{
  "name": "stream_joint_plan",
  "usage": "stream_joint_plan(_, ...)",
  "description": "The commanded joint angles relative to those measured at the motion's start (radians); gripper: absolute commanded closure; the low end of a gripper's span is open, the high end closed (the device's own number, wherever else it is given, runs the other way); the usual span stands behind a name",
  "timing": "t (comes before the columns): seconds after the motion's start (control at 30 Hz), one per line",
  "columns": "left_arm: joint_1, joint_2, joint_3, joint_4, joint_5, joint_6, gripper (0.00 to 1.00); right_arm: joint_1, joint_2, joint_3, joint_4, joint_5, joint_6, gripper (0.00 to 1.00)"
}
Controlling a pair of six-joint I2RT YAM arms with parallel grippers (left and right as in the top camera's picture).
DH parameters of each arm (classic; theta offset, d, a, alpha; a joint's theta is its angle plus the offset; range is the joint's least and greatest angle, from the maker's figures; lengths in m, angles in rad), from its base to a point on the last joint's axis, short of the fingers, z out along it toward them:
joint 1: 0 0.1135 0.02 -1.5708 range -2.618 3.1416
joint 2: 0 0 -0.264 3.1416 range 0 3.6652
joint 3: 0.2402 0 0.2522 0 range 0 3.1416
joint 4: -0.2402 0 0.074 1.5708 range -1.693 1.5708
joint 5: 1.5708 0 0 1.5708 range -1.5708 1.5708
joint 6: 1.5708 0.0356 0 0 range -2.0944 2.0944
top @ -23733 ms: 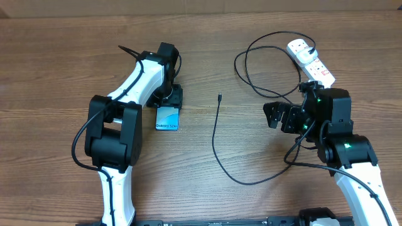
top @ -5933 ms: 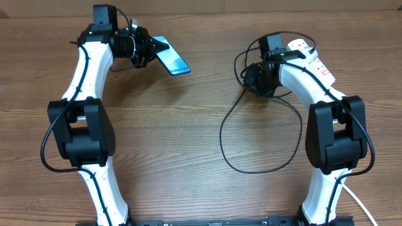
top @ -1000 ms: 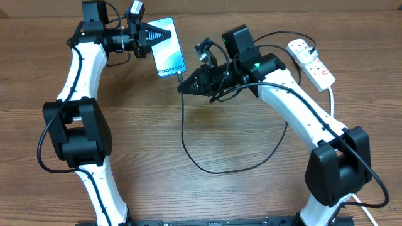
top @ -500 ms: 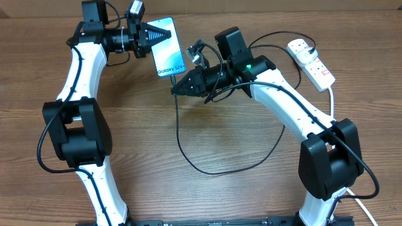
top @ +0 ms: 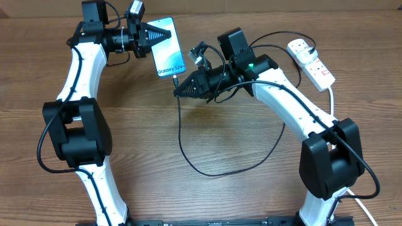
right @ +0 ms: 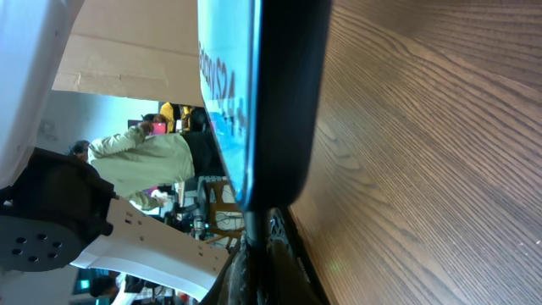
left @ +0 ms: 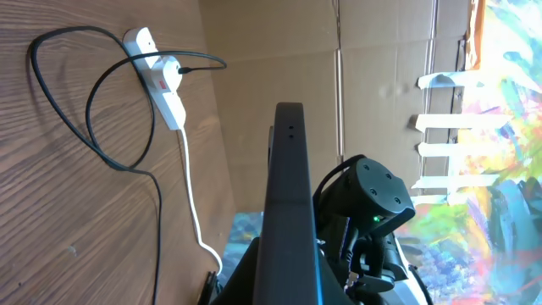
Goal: Plug charger to phone and switch on socket
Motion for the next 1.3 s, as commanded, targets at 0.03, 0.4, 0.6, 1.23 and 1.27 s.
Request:
stream_joint_plan(0.03, 0.004, -0.020, 0.003, 0.007, 0.046, -0.006, 0.96, -0.004, -0.003, -0.004, 0.009, -0.027, -0.013, 0.96)
stream_joint_plan(0.4, 0.003, -0.020, 0.003, 0.006, 0.046, -0.006, 0.96, -0.003, -0.003, -0.004, 0.019, -0.042, -0.013, 0.96)
stream_joint_plan(0.6, -0.005, -0.020, 0.003, 0.005, 0.046, -0.018, 0.96, -0.003, -0.003, -0.004, 0.019, -0.027, -0.009, 0.96)
stream_joint_plan(1.23, -0.030, -0.020, 0.003, 0.006, 0.046, -0.013, 0.96, -0.035, -0.003, -0.004, 0.050, -0.027, 0.018, 0.96)
stream_joint_plan(1.27, -0.030, -0.020, 0.003, 0.006, 0.046, -0.013, 0.96, -0.041, -0.003, -0.004, 0.061, -0.027, 0.022, 0.96)
